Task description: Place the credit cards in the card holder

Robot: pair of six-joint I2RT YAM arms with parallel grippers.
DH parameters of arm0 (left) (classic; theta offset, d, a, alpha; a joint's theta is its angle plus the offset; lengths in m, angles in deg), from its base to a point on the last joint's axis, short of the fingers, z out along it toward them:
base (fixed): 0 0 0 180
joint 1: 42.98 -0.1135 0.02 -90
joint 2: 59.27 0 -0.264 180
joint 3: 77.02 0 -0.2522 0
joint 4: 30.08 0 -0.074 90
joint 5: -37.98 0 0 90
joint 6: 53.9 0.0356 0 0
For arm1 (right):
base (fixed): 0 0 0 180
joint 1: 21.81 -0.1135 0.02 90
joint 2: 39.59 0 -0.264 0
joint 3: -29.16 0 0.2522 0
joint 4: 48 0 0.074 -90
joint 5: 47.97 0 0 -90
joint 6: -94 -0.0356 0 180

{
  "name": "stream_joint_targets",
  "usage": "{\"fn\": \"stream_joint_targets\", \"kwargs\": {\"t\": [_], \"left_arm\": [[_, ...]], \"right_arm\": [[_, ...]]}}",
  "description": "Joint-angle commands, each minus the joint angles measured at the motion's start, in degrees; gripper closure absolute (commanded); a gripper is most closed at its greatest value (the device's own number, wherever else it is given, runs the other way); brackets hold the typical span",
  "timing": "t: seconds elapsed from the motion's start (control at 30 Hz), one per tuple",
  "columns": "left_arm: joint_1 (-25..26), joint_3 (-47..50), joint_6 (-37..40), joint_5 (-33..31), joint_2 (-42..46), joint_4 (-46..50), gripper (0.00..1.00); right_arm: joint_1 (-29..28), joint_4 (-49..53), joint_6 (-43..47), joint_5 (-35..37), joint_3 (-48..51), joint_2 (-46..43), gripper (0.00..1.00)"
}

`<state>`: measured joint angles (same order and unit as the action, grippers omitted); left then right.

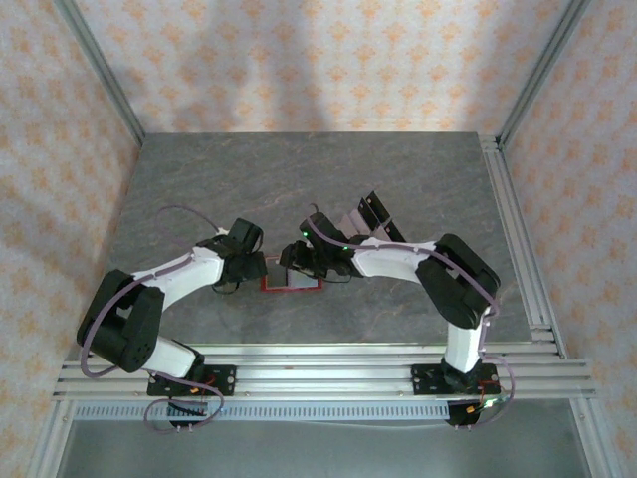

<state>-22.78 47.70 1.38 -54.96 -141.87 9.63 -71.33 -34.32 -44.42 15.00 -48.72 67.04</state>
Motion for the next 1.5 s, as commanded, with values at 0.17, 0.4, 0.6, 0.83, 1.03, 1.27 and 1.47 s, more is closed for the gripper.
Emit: {"fn": "stream_joint_targets", "kwargs": {"t": [0.17, 0.4, 0.6, 0.83, 1.03, 1.27, 1.47], "left_arm": [[-5.12, -0.71, -1.10, -4.21, 5.96, 6.14, 0.14], [-5.87, -1.62, 0.12, -2.96, 7.50, 7.05, 0.14], [-5.79, -2.02, 2.45, 1.72, 7.39, 4.73, 0.14], [-0.40, -4.39, 3.17, 3.35, 4.30, 3.50, 0.13], [7.31, -7.06, 2.32, -1.28, -0.71, 3.97, 0.13], [10.66, -7.48, 0.84, -6.45, -3.64, 5.59, 0.12], [10.99, -7.01, 0.29, -8.65, -4.74, 6.48, 0.12]], "right_arm": [[-2.66, -0.91, -0.05, -2.61, -7.36, 6.77, 0.54], [-2.96, 0.92, 1.87, -2.56, -8.97, 5.43, 0.55], [-1.08, 3.86, 4.57, 0.17, -4.78, -2.34, 0.55], [6.02, 15.87, 12.54, 6.90, 0.17, -13.51, 0.55], [14.16, 30.69, 23.66, 13.68, -1.00, -18.77, 0.55], [16.47, 41.43, 34.73, 20.96, -5.37, -17.34, 0.55], [16.47, 42.61, 38.35, 21.16, -9.86, -11.65, 0.63]]}}
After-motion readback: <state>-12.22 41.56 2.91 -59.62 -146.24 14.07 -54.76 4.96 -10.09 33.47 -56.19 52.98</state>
